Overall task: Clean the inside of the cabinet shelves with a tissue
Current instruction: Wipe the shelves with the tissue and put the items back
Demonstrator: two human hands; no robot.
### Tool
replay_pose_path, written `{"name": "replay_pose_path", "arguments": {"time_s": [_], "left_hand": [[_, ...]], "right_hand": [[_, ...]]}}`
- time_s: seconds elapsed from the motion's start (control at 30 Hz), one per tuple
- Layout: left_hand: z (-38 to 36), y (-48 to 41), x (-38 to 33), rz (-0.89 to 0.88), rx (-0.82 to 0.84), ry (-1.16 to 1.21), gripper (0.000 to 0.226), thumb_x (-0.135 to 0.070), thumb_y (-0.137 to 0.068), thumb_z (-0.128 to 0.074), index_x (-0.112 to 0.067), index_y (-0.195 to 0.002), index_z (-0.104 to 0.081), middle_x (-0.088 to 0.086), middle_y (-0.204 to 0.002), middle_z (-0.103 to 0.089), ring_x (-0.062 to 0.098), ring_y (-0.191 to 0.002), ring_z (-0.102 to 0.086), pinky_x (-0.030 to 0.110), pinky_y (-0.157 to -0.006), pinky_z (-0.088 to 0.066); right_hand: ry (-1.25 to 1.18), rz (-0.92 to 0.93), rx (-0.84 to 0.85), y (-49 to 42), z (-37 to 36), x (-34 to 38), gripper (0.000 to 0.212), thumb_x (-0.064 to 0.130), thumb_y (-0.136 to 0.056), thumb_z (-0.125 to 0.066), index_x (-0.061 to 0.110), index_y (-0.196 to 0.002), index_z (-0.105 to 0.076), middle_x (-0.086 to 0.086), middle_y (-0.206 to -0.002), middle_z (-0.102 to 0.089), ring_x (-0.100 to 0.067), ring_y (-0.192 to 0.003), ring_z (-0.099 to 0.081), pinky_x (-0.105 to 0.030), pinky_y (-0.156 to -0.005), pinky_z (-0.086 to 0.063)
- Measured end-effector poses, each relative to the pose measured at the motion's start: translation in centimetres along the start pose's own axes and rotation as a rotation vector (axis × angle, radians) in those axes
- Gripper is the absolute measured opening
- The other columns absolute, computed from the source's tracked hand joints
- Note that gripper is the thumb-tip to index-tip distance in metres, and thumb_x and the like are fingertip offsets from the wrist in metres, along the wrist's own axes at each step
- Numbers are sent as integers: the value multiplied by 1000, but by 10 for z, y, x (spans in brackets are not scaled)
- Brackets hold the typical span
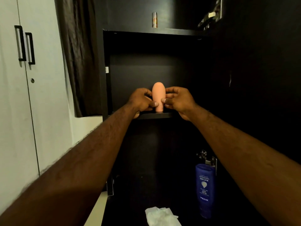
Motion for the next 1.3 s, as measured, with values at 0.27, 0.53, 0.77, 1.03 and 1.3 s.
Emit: {"name": "replay_pose_path", "arguments": {"time_s": [0.27, 0.53, 0.77, 1.03, 1.3], "left_hand": [[5, 1, 1, -17, -93, -34, 60, 3, -71, -84, 0, -125, -56, 19, -107, -69, 31, -99, -69, 44, -88, -59], [8, 20, -1, -312, -481, -277, 94, -24, -66, -91, -11, -145, -42, 9, -127, -60, 19, -113, -59, 33, -98, -51], [-25, 122, 3, -768, -558, -309, 51, -9, -83, -72, -1, -130, -54, 12, -127, -54, 6, -115, -49, 11, -101, -38], [-78, 195, 64, -143, 183, -48, 66, -16, -76, -84, -27, -132, -50, -4, -126, -56, 7, -115, -57, 27, -95, -52], [-115, 214, 93, 127, 427, 15, 66, -9, -79, -80, -24, -135, -49, -5, -126, -59, 7, -112, -57, 29, -98, -50]], "right_hand": [[43, -12, -30, 0, 5, -2, 65, -6, -74, -79, 5, -132, -53, -15, -116, -67, -24, -103, -68, -43, -90, -58], [-94, 126, -240, 30, 22, 3, 65, -8, -77, -76, 10, -135, -51, -12, -122, -62, -18, -112, -63, -33, -94, -55], [-147, 254, -275, 118, 57, 43, 52, -4, -80, -74, 11, -127, -57, -10, -118, -67, -17, -109, -67, -37, -96, -55], [-23, 128, -334, 250, 79, 11, 44, -1, -79, -75, 15, -119, -63, -3, -115, -70, -10, -109, -67, -31, -96, -54], [121, -67, -310, 288, 59, -64, 64, 13, -70, -82, 21, -129, -58, 6, -120, -67, -5, -109, -65, -31, -92, -56]]}}
Point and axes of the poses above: each hand's wrist, its own y-axis away from the middle knuckle, its own z-axis out of the back of the hand, x = y × z, the point moved 3 cm from there along -y, towards the middle knuckle
